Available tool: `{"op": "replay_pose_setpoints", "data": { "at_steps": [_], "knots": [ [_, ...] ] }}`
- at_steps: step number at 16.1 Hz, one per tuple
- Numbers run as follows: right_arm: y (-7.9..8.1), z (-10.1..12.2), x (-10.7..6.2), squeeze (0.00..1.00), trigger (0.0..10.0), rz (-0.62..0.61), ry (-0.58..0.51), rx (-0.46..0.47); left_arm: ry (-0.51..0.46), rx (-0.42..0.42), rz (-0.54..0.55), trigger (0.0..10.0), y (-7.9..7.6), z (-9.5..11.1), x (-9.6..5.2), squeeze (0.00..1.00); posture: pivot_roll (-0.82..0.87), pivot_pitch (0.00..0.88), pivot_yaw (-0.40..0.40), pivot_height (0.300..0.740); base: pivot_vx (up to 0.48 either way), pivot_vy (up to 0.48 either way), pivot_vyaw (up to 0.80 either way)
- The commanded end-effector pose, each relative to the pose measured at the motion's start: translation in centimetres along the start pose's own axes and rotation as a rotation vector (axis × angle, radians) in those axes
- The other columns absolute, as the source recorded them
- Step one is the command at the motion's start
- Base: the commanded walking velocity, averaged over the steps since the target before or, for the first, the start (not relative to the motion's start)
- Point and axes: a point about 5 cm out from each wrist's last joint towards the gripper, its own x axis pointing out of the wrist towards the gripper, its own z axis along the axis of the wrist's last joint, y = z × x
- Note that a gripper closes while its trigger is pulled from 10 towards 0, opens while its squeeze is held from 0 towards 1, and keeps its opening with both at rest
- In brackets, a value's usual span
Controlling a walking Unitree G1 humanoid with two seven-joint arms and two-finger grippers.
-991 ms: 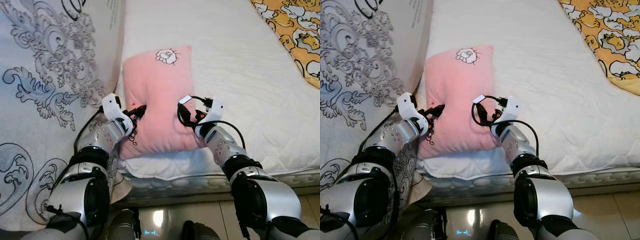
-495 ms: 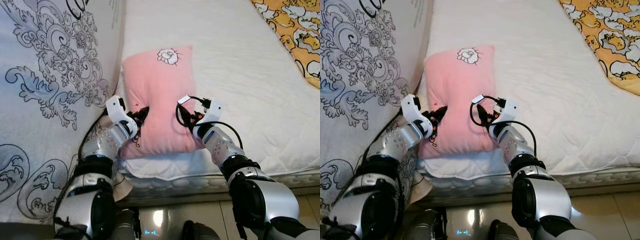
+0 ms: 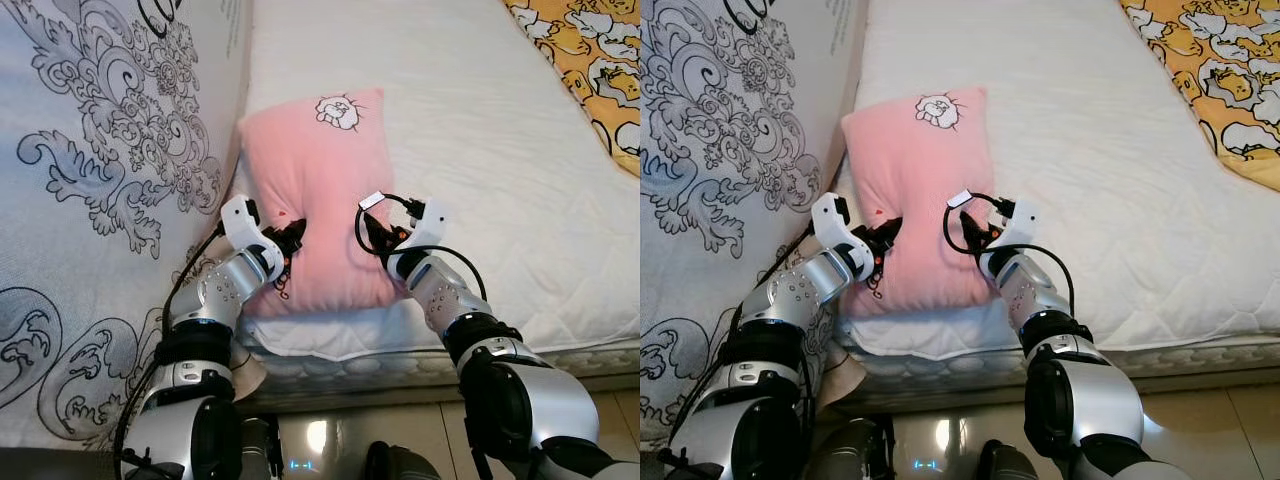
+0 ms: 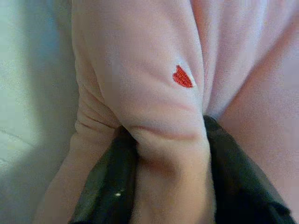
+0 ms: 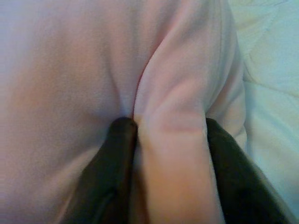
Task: Clean up the room
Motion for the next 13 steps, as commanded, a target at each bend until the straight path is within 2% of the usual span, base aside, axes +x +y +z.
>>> {"op": "replay_pose_setpoints", "data": {
  "at_steps": [1, 4, 8, 13],
  "knots": [
    [0.4, -1.5, 0.0, 0.00, 0.0, 0.023, 0.050, 0.021, 0.135, -0.036, -0.035, 0.0, -1.1, -3.3, 0.5, 0.00, 0.03, 0.172, -0.017, 0.740, 0.000, 0.000, 0.00],
    [0.5, -1.6, -0.1, 0.00, 0.0, 0.032, 0.049, 0.005, 0.106, -0.031, -0.067, 0.0, -2.1, -2.6, 0.4, 0.00, 0.03, 0.170, -0.016, 0.740, 0.000, 0.000, 0.00],
    [1.3, -0.5, 0.3, 0.00, 0.0, 0.076, 0.011, -0.050, 0.022, 0.003, -0.132, 0.0, -3.7, -0.2, -0.1, 0.00, 0.03, 0.167, -0.015, 0.740, 0.000, 0.000, 0.00],
    [3.5, 2.6, 1.1, 0.00, 0.0, 0.162, -0.084, -0.105, -0.111, 0.143, -0.210, 0.0, -6.4, 3.3, -1.5, 0.00, 0.04, 0.156, -0.016, 0.740, 0.000, 0.000, 0.00]
  ]
}}
